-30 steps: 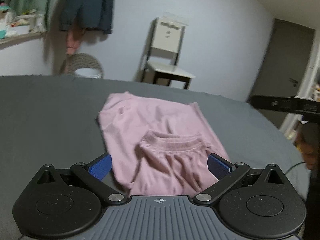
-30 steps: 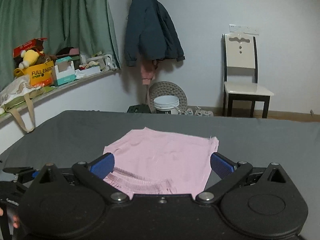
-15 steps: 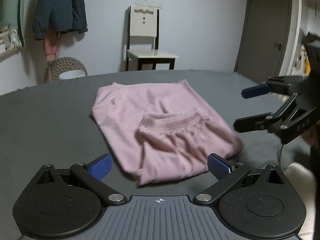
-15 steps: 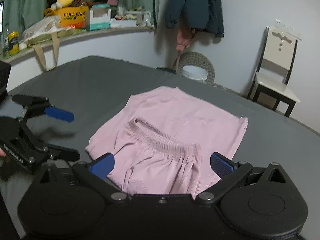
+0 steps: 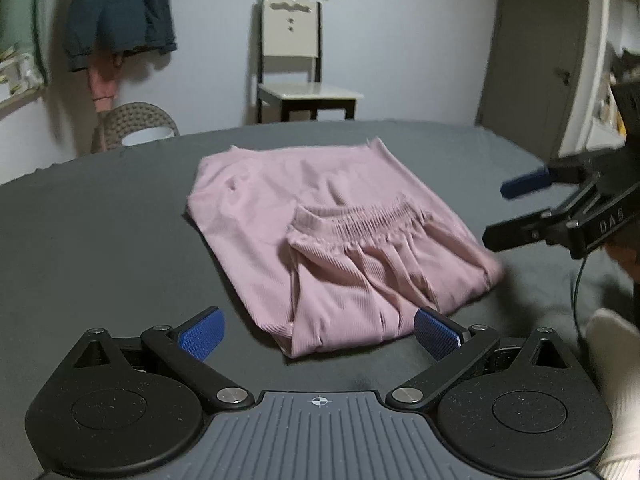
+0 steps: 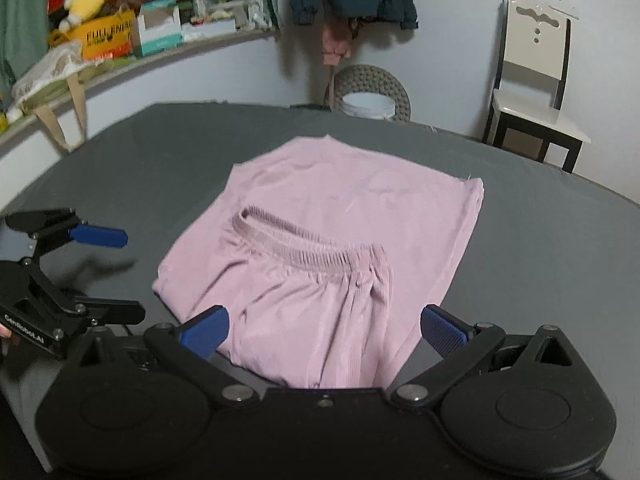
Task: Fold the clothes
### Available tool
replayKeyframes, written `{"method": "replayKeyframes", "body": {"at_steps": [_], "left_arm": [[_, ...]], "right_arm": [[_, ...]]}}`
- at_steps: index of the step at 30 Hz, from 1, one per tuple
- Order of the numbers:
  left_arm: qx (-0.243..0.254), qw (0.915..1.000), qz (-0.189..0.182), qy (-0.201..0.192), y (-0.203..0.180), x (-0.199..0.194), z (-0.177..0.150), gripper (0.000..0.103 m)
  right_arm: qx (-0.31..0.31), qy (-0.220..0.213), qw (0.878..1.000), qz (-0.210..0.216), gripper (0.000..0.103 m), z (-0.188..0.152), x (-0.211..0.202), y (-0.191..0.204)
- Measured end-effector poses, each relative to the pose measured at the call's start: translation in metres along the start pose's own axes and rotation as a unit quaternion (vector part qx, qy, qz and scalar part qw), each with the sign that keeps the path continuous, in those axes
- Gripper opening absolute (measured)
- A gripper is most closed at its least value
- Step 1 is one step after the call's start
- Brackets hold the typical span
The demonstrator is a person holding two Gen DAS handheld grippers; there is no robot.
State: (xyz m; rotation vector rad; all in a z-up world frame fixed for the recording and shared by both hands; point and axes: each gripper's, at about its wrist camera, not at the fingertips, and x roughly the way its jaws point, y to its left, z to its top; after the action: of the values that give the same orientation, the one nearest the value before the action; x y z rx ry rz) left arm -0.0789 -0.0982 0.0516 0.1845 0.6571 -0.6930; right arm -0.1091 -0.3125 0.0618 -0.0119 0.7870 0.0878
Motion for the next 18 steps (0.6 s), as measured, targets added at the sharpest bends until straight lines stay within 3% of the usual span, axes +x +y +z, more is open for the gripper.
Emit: {"method": "replayKeyframes", "body": {"at_steps": [4, 10, 18], "left_arm": [[0.012, 0.9996, -0.012, 0.023, -0.002, 0.007, -0.001, 0.102], [-0.001, 0.9995, -0.021, 0.024, 0.002, 0.003, 0.0, 0.102], [-0.006, 0.9992, -0.002, 0.039, 0.008, 0.004, -0.002, 0.102]], "right_arm": [[0.005, 0.023, 1.0, 0.006, 0.103, -0.002, 0.004, 0.0], [0.015, 0.04, 0.999, 0.011, 0.103, -0.004, 0.009, -0.002], [0.019, 0.051, 0.998, 0.011, 0.103, -0.006, 0.012, -0.003]]}}
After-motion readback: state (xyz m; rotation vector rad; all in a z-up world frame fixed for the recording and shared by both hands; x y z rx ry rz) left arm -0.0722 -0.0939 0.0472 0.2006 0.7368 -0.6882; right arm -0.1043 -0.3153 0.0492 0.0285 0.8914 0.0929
